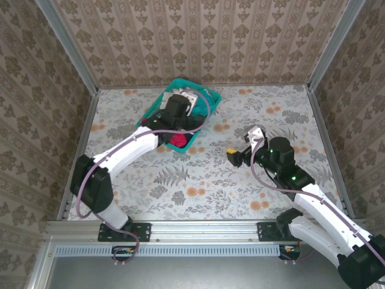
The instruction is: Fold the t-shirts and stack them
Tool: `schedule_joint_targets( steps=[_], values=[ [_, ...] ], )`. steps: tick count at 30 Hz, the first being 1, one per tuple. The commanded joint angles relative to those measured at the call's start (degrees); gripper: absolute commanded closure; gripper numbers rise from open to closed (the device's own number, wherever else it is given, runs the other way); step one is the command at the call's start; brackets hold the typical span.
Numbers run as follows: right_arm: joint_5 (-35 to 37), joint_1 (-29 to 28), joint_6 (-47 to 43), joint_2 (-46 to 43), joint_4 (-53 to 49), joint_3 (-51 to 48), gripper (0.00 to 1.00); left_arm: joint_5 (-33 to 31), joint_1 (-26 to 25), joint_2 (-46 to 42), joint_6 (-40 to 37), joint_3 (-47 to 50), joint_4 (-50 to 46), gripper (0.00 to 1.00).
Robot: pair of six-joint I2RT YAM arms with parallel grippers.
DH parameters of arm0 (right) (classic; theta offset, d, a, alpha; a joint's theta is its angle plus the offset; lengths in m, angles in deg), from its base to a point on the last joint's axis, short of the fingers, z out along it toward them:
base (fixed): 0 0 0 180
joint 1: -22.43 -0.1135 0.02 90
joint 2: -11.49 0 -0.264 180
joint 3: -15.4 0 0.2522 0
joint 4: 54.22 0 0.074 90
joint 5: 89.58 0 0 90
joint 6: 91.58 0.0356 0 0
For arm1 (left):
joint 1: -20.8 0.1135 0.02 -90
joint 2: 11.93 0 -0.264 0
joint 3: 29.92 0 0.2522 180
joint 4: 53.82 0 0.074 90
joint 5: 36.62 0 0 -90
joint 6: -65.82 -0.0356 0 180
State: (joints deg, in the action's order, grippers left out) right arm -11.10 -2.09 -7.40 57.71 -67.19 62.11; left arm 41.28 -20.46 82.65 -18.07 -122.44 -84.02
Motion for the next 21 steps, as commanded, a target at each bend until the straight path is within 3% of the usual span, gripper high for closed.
schedule_joint_targets(
  steps=[1,12,21],
  values=[
    [-4.63,-1.12,0.01,-0.95,-1.18,1.42,0.0,2.77,-0.26,4.9,5.0,-6.2,-11.49,0.13],
    [-3.06,-1.53,-1.21,-0.43,-1.46,1.41,0.0,10.8,-0.54,20.11,9.96,-23.12,-25.19,0.53],
    [-1.88,-1.5,-1.86,-0.8,-2.11,1.15,0.0,10.45,0.0,27.38,10.29,-29.35,-26.11,0.69]
  ],
)
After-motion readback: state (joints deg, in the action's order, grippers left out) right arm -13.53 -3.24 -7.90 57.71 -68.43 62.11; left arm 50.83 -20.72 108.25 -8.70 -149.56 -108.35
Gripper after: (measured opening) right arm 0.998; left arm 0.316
